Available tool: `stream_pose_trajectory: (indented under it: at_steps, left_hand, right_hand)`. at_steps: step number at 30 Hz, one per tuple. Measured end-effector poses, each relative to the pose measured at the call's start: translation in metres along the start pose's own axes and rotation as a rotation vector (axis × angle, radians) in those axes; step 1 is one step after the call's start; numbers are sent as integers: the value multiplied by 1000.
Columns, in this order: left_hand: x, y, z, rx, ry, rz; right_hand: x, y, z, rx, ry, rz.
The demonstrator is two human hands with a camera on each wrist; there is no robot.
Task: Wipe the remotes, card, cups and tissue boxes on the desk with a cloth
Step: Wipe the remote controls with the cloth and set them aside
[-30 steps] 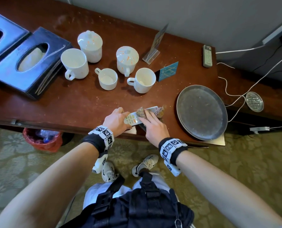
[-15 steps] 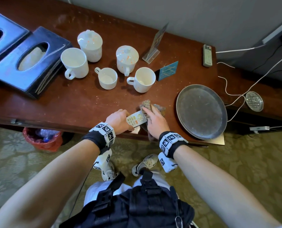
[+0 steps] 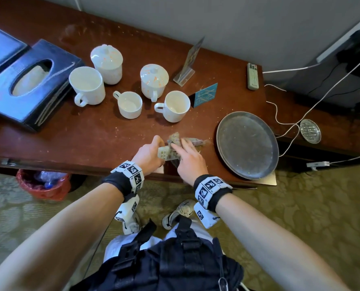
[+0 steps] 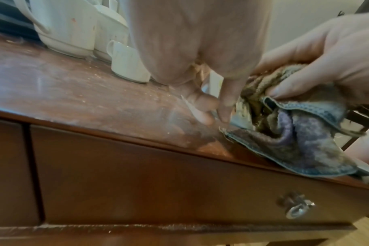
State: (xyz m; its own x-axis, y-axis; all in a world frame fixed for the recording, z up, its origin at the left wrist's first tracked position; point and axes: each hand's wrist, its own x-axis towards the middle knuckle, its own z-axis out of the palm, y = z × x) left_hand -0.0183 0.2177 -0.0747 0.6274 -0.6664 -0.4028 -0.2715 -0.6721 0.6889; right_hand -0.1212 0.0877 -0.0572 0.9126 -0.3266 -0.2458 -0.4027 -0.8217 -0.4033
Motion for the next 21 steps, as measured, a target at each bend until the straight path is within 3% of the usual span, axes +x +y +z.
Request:
stream_pose_trajectory:
  at_steps: [2, 7, 12, 17, 21]
  left_hand:
    - [-2, -2, 0, 16, -5, 13]
    - [-2, -1, -3, 54, -3, 39]
    - [2, -3, -5, 85, -31, 13]
    - [0, -7, 0, -24, 0, -43]
    - [2, -5, -3, -17, 41, -50]
  right_hand:
    - [0, 7, -1, -24, -6, -3]
    - [5, 24, -9, 6, 103, 222]
    - [-6, 2, 8, 23, 22, -9]
    - [-2, 21, -3, 41, 93, 167]
    - [-2, 5, 2, 90, 112, 87]
